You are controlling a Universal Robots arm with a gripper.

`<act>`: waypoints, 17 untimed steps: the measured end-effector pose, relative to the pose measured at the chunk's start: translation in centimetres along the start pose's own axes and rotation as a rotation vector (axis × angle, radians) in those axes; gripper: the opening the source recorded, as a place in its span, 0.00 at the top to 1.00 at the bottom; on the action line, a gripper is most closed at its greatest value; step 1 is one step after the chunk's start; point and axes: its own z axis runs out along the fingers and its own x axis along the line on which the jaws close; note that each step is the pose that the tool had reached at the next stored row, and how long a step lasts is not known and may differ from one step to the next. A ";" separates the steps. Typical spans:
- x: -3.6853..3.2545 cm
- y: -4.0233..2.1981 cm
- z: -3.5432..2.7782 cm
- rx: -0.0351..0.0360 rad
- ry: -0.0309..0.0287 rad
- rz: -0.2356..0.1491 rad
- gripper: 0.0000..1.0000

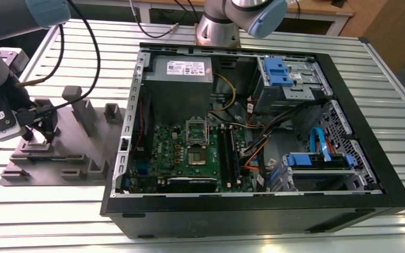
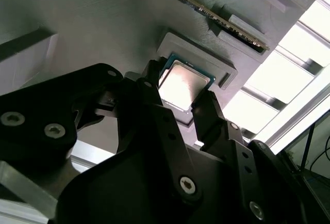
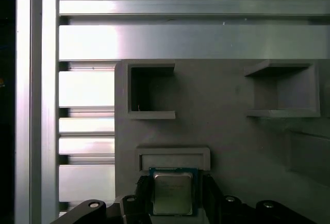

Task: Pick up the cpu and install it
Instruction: 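Pick up the cpu and move it towards the insertion slot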

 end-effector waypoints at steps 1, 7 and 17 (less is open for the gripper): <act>0.00 0.00 0.04 -0.0001 0.0000 0.000 0.47; 0.00 0.00 0.13 0.0000 0.0001 0.000 0.47; 0.00 0.00 0.10 -0.0004 -0.0006 0.000 0.47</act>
